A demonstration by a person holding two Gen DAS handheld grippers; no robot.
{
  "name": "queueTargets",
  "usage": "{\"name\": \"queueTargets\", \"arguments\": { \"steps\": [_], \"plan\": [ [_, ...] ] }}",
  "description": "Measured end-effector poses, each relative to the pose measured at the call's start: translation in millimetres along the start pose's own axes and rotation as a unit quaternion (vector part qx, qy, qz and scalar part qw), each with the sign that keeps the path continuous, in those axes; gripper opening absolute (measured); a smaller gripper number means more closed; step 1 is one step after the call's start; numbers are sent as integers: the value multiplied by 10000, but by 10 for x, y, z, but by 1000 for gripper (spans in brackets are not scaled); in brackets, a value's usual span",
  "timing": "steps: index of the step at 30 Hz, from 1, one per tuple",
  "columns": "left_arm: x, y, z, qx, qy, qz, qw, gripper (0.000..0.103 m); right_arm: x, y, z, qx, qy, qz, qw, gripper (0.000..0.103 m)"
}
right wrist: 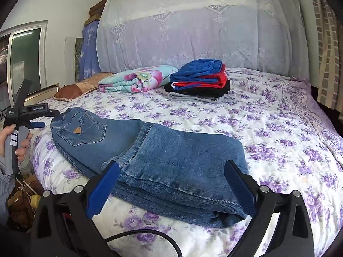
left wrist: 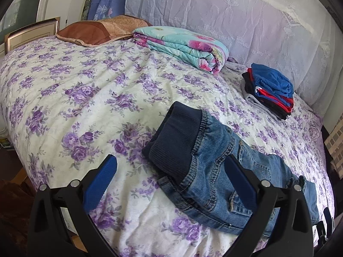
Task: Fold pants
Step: 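Grasp the dark ribbed waistband with the left gripper and lift it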
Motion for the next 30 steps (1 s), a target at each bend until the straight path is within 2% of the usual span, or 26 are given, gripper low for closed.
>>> {"name": "queueTargets", "arguments": {
  "steps": [2,7,16,21,24,26,28,30],
  "plan": [
    [88,-4,26,119,-122,-231,9996,98,-63,-10,-28,-7,-73,79,9999,99],
    [151,-63,151,495,-830,-850,9917,98,-242,-52,-53,29,-214,403,9990,99],
    [141,-48,303,555,-1173,-1077,9857,98,-287,-126,30,232,-222,531,9981,99],
    [130,-7,336,600,-1636,-1345,9755,98,-227,-144,54,295,-217,417,9985,99],
    [118,13,317,572,-2004,-1494,9666,98,-224,-153,66,323,-216,417,9984,99],
    [107,18,341,543,-2043,-1466,9663,97,-210,-158,66,333,-225,408,9984,99],
    [93,7,378,443,-2011,-1267,9703,96,-207,-158,66,335,-225,408,9984,99],
    [78,-10,407,371,-1779,-1023,9780,80,-205,-157,66,334,-228,408,9983,99]
  ]
}}
Point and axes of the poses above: each gripper's, at about its wrist camera, not at the fingertips, and z roughly the way its jaws point, x to its left, y to its top, the point moved 5 cm from there along z, roughly the way its jaws point, and after that the axes turned 5 degrees about -x, right-handed, at the moved point
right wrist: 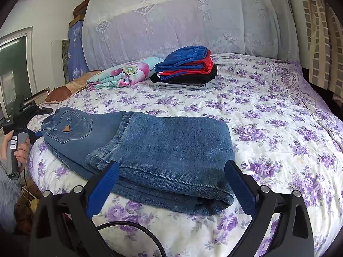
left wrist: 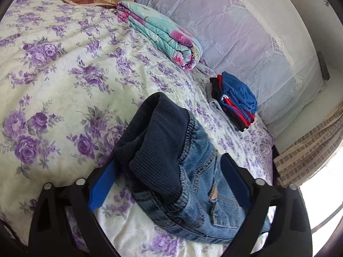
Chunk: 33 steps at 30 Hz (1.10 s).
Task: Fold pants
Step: 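Grasp the dark ribbed waistband with the left gripper and lift it, then fold the waistband over onto the folded legs with the left gripper, release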
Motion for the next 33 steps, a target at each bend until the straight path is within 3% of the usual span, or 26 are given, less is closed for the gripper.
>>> {"name": "queueTargets", "arguments": {
  "steps": [3,7,11,15,20,26,30,33],
  "plan": [
    [98,25,-8,-61,66,-151,9998,62,0,-1,1,2,-2,-2,10000,99],
    [168,54,-62,-99,-201,-468,9987,50,1,-2,2,3,0,5,10000,99],
    [146,54,-109,-175,-224,-441,9986,33,-2,0,4,3,0,-3,10000,99],
    [107,55,-112,-150,-168,-326,9992,33,-3,1,4,3,2,-2,10000,99],
    [264,28,-29,13,-471,-761,9960,37,-4,4,3,3,4,1,10000,99],
    [180,-31,-13,-168,-236,-462,9985,39,-7,2,2,5,-5,-7,10000,99],
    [145,-19,-54,-254,-307,-435,9983,28,-13,-25,-15,-21,-9,11,10000,99],
    [60,-8,-112,-416,-147,-313,9985,25,-23,-30,-34,-55,-24,20,10000,99]
  ]
}}
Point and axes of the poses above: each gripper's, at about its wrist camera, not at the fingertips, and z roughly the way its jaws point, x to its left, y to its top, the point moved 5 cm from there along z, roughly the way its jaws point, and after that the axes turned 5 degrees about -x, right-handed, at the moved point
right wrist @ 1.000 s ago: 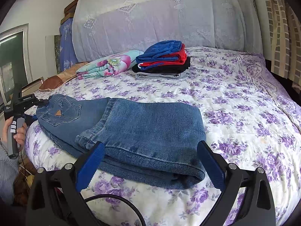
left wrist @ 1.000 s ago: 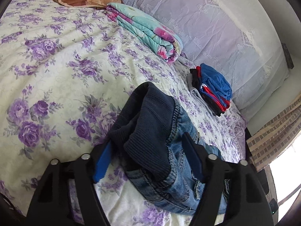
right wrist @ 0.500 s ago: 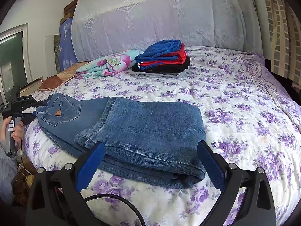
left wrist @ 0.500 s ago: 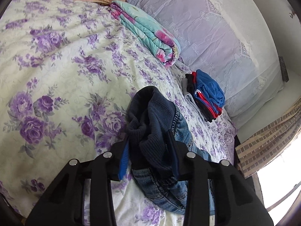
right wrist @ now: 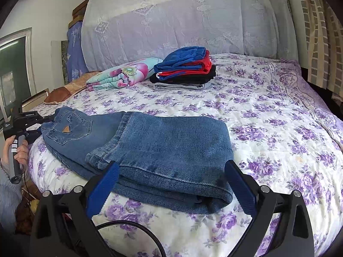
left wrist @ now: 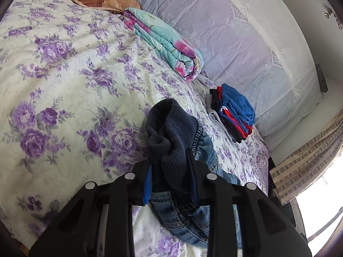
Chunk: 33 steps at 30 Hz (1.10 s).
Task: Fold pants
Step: 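Fold the waistband over onto the folded legs with the left gripper, release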
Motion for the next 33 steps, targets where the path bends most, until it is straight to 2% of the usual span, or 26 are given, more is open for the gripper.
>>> {"name": "queueTargets", "arguments": {
  "steps": [5,10,12,14,17,20,24,33],
  "plan": [
    [-390,4,-178,-439,310,810,9953,24,52,134,-32,-196,-83,-299,9993,99],
    [-828,-58,-375,-841,509,1617,9819,24,272,306,120,-259,-295,-930,9949,99],
    [-968,-100,-431,-958,597,1895,9754,23,352,258,305,38,-383,-1180,9923,99],
    [-1076,-146,-467,-1064,697,2135,9686,23,388,64,567,708,-351,-1340,9878,99],
    [-1186,-200,-507,-1158,822,2397,9604,23,299,20,600,758,-140,-921,9928,99],
    [-1261,-235,-522,-1217,881,2520,9560,23,277,53,558,789,-2,-824,9935,99],
    [-1332,-277,-550,-1271,936,2628,9518,23,229,114,347,392,153,-547,9976,99],
    [-1561,-385,-619,-1413,959,2940,9404,23,-256,166,116,129,40,152,9998,99]
  ]
}}
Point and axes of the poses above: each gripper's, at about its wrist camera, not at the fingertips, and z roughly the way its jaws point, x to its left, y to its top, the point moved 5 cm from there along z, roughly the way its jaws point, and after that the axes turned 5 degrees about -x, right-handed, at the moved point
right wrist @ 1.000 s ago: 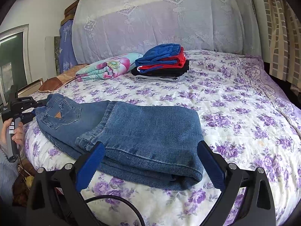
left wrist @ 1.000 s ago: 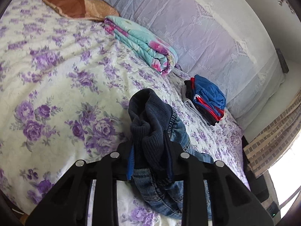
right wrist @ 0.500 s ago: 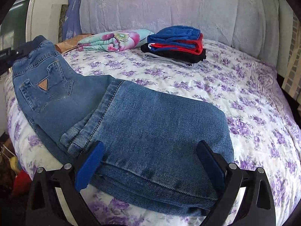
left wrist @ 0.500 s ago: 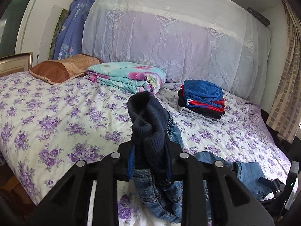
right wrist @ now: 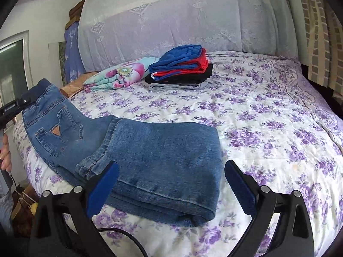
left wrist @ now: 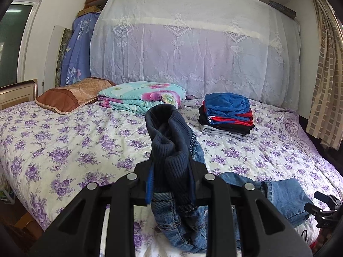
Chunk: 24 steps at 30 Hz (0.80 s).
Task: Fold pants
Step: 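Fold the waistband over onto the folded legs with the left gripper, release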
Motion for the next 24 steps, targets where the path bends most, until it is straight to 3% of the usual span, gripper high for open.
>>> {"name": "queueTargets", "arguments": {
  "steps": [8,24],
  "plan": [
    [-429,124,-84,-162,-20,453,9988,23,-258,65,-15,-126,29,371,9992,99],
    [-1459,220,-163,-377,-148,1509,9877,23,-724,178,-177,-435,229,1034,9934,99]
  ]
}}
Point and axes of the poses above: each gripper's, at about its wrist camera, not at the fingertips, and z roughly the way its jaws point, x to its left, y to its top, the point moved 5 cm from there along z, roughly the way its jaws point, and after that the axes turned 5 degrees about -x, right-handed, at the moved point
